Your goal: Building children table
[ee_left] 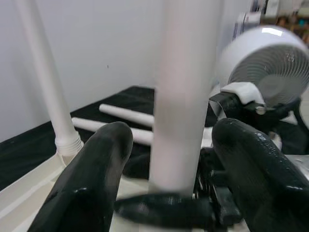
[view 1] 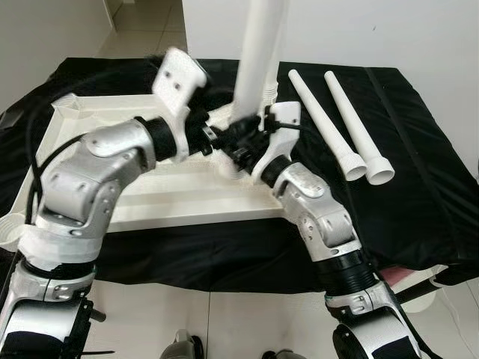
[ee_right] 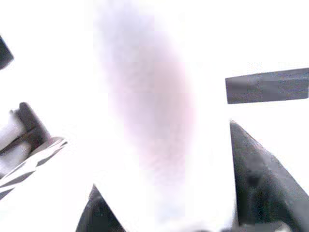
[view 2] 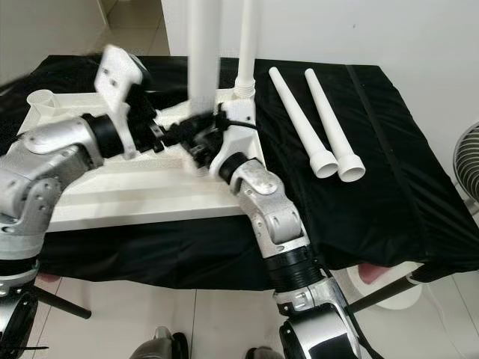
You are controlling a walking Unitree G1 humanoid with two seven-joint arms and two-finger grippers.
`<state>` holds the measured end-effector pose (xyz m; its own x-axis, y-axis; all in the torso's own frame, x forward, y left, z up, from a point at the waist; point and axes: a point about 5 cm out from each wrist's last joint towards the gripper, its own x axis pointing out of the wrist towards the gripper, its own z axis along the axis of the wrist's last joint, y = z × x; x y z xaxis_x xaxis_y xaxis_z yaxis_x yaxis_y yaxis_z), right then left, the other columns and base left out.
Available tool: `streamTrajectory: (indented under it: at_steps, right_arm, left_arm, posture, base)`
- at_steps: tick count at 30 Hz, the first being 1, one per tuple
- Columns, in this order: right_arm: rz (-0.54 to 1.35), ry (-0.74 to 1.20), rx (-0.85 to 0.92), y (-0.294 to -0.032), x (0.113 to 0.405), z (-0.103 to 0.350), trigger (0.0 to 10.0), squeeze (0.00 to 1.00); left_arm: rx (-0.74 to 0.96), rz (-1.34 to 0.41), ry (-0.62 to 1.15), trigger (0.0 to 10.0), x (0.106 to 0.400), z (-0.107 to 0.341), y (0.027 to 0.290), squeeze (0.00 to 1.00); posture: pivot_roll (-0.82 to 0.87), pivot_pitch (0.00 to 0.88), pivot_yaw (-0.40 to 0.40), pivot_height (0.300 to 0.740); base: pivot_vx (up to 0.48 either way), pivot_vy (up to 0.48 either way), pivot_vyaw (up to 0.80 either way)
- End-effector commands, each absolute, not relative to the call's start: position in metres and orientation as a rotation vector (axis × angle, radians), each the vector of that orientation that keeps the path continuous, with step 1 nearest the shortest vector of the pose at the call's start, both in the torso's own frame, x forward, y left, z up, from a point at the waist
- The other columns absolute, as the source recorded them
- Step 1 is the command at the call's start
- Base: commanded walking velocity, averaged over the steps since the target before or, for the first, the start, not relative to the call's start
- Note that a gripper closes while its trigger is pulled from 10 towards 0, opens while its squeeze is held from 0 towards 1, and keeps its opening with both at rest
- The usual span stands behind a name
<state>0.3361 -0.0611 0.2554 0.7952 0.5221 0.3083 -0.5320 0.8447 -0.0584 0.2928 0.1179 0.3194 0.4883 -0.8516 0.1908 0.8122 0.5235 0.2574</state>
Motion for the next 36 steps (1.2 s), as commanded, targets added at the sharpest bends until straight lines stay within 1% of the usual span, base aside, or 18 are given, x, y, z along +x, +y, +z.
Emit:
streamTrajectory:
  at_steps: [1, 2, 3, 4, 5, 6, 8, 9, 11, 12, 14, 16, 18, 20, 21, 31, 36]
  right_arm:
    - [0.499, -0.345, 0.029, -0.072, 0.339, 0.258, 10.0, 0.00]
    - [0.486, -0.347, 0.031, -0.076, 0.339, 0.257, 10.0, 0.00]
    - [0.477, -0.349, 0.033, -0.079, 0.337, 0.257, 10.0, 0.00]
    - [0.477, -0.349, 0.033, -0.079, 0.337, 0.257, 10.0, 0.00]
    - [0.472, -0.351, 0.032, -0.082, 0.336, 0.257, 10.0, 0.00]
    - [0.472, -0.351, 0.032, -0.082, 0.336, 0.257, 10.0, 0.00]
    - [0.464, -0.364, 0.036, -0.090, 0.328, 0.257, 10.0, 0.00]
    - [0.464, -0.364, 0.036, -0.090, 0.328, 0.257, 10.0, 0.00]
    - [0.459, -0.372, 0.026, -0.097, 0.320, 0.256, 10.0, 0.00]
    - [0.459, -0.372, 0.026, -0.097, 0.320, 0.256, 10.0, 0.00]
    - [0.450, -0.344, 0.000, -0.107, 0.313, 0.245, 10.0, 0.00]
    - [0.446, -0.328, -0.006, -0.110, 0.311, 0.240, 10.0, 0.00]
    - [0.435, -0.293, -0.041, -0.118, 0.311, 0.228, 10.0, 0.00]
    - [0.428, -0.283, -0.052, -0.120, 0.311, 0.225, 10.0, 0.00]
    - [0.419, -0.251, -0.061, -0.126, 0.313, 0.219, 10.0, 0.00]
    - [0.414, -0.189, -0.070, -0.137, 0.313, 0.208, 10.0, 0.00]
    - [0.446, -0.134, -0.063, -0.139, 0.307, 0.194, 10.0, 0.00]
  left_arm:
    - [0.124, -1.100, -0.319, 10.0, 0.286, 0.321, 0.129, 0.00]
    - [0.132, -1.075, -0.311, 10.0, 0.288, 0.320, 0.133, 0.00]
    - [0.167, -1.027, -0.260, 10.0, 0.293, 0.313, 0.137, 0.00]
    - [0.167, -1.027, -0.260, 10.0, 0.293, 0.313, 0.137, 0.00]
    - [0.223, -0.977, -0.201, 10.0, 0.299, 0.304, 0.141, 0.00]
    - [0.223, -0.977, -0.201, 10.0, 0.299, 0.304, 0.141, 0.00]
    - [0.410, -0.850, -0.058, 10.0, 0.308, 0.271, 0.149, 0.00]
    - [0.410, -0.850, -0.058, 10.0, 0.308, 0.271, 0.149, 0.00]
    - [0.502, -0.801, 0.025, 10.0, 0.310, 0.248, 0.152, 0.00]
    - [0.502, -0.801, 0.025, 10.0, 0.310, 0.248, 0.152, 0.00]
    - [0.528, -0.754, 0.087, 10.0, 0.314, 0.225, 0.151, 0.00]
    - [0.529, -0.743, 0.102, 10.0, 0.315, 0.219, 0.151, 0.00]
    - [0.480, -0.730, 0.124, 10.0, 0.315, 0.210, 0.151, 0.00]
    - [0.476, -0.727, 0.129, 10.0, 0.314, 0.207, 0.151, 0.00]
    - [0.475, -0.735, 0.143, 10.0, 0.312, 0.202, 0.154, 0.00]
    - [0.501, -0.744, 0.145, 10.0, 0.308, 0.200, 0.159, 0.00]
    - [0.501, -0.826, 0.134, 10.0, 0.304, 0.202, 0.155, 0.00]
  posture:
    - [0.01, 0.106, 0.028, 0.740]
    - [0.01, 0.106, 0.028, 0.740]
    - [0.01, 0.110, 0.029, 0.740]
    - [0.01, 0.110, 0.029, 0.740]
    - [0.01, 0.110, 0.029, 0.740]
    - [0.01, 0.110, 0.029, 0.740]
    - [0.01, 0.112, 0.025, 0.740]
    - [0.01, 0.112, 0.025, 0.740]
    - [0.01, 0.112, 0.020, 0.740]
    - [0.01, 0.112, 0.020, 0.740]
    - [0.00, 0.111, 0.014, 0.740]
    - [-0.01, 0.110, 0.014, 0.740]
    - [-0.01, 0.110, 0.014, 0.740]
    - [-0.01, 0.110, 0.014, 0.740]
    - [-0.03, 0.115, 0.022, 0.740]
    - [-0.02, 0.120, 0.024, 0.740]
    - [-0.01, 0.123, 0.022, 0.740]
  base:
    - [0.000, 0.000, 0.00]
    - [0.000, 0.000, 0.00]
    - [0.000, 0.000, 0.00]
    - [0.000, 0.000, 0.00]
    - [0.000, 0.000, 0.00]
    - [0.000, 0.000, 0.00]
    - [0.000, 0.000, 0.00]
    - [0.000, 0.000, 0.00]
    - [0.000, 0.000, 0.00]
    - [0.000, 0.000, 0.00]
    - [0.000, 0.000, 0.00]
    - [0.000, 0.000, 0.00]
    - [0.000, 0.000, 0.00]
    - [0.000, 0.000, 0.00]
    - [0.000, 0.000, 0.00]
    - [0.000, 0.000, 0.00]
    - [0.000, 0.000, 0.00]
